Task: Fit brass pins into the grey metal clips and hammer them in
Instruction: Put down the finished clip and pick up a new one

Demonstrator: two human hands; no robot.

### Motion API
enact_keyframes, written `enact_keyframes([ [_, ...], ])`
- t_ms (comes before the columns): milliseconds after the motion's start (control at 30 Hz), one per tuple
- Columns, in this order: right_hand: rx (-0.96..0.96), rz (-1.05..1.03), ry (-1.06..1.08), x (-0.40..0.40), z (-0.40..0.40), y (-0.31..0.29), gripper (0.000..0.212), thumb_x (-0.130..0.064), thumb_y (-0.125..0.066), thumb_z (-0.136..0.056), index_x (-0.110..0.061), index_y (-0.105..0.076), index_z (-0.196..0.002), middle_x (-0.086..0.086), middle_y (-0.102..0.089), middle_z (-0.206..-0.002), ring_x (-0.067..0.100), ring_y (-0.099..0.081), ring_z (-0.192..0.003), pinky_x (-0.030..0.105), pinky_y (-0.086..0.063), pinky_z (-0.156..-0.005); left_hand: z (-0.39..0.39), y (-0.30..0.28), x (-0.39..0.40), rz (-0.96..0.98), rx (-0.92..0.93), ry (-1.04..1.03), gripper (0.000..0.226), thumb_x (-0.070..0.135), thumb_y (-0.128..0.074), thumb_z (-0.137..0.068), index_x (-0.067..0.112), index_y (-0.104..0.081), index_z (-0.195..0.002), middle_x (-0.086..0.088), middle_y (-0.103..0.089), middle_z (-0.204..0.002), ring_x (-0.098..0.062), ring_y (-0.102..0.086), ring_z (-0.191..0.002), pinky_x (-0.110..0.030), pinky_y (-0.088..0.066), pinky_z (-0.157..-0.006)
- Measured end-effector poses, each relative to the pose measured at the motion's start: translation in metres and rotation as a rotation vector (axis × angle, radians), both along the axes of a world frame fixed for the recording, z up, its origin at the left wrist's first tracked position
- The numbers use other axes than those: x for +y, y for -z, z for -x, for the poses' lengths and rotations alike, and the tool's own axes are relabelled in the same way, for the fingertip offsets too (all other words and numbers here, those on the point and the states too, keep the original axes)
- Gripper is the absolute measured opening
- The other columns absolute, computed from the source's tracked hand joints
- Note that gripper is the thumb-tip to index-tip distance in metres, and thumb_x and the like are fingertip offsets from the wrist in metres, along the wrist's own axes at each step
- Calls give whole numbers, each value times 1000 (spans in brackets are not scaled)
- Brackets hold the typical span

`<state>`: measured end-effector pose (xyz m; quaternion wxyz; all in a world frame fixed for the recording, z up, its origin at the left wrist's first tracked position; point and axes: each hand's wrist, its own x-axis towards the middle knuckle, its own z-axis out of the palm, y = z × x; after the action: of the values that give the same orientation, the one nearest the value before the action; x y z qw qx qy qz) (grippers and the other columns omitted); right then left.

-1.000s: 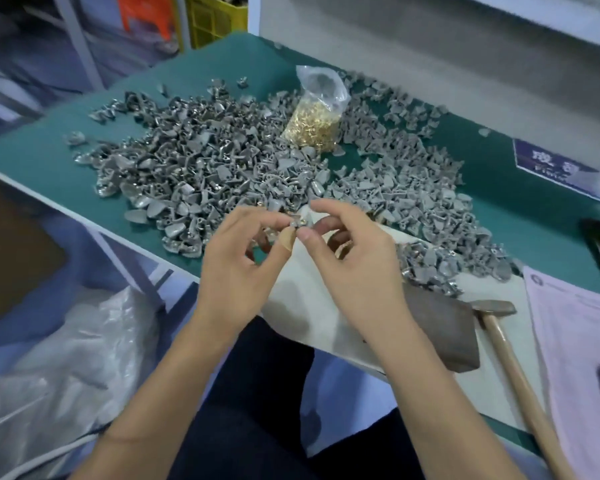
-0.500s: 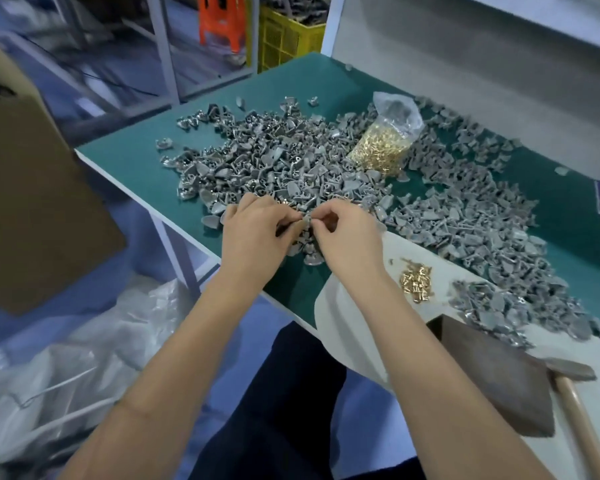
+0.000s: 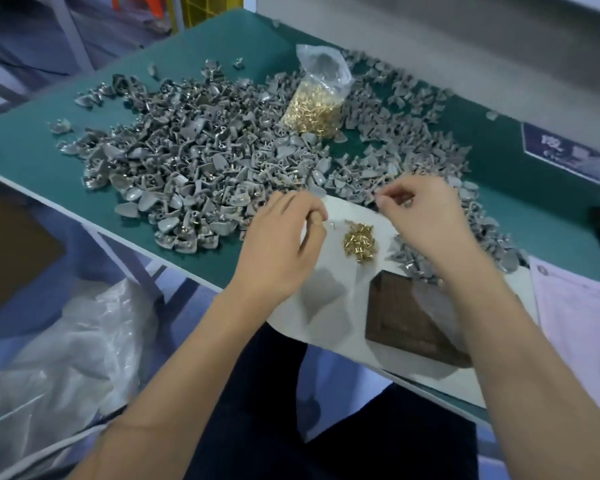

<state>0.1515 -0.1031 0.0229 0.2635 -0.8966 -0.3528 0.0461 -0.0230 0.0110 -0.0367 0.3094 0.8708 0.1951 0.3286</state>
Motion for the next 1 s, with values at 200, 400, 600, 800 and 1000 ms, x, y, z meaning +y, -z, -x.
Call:
enact_keyframes([
  [200,37,24,-65,0,13,31,11,-22,-68,-91,-29,-76,-86,-12,-72,-85,12,-67,-86,37,-55,-85,-14,19,-4,-89,116,-17,12,22,-54,-100,24,-65,-103,8,-64,-98,-19,-52,-97,-42,-44,-85],
  [400,-34,-30,-47,4,15,41,12,-25,-63,-94,-27,-74,-89,-10,-71,-88,14,-65,-87,39,-56,-80,-26,21,18,-287,185,-209,23,27,-68,-86,26,-66,-109,4,-58,-111,-24,-45,-118,-37,-30,-94],
  [600,-92,-19,-43,3,16,41,13,-26,-60,-96,-26,-73,-92,-9,-69,-92,16,-62,-94,38,-54,-79,-61,5,40,-347,339,-241,25,34,-68,-89,27,-69,-113,-3,-55,-128,-29,-37,-132,-43,-24,-107],
  [800,-91,-36,-43,2,13,43,13,-27,-61,-97,-26,-73,-92,-10,-69,-92,16,-61,-95,36,-52,-79,-57,3,46,-321,192,-168,8,30,-72,-90,28,-75,-97,5,-61,-104,-26,-46,-111,-36,-27,-91],
  [1000,-82,-78,-28,4,11,42,12,-30,-60,-97,-28,-72,-94,-11,-68,-94,13,-59,-90,31,-46,-71,-43,6,42,-316,-92,-45,8,27,-71,-94,22,-75,-98,9,-69,-100,-19,-56,-99,-33,-35,-85],
])
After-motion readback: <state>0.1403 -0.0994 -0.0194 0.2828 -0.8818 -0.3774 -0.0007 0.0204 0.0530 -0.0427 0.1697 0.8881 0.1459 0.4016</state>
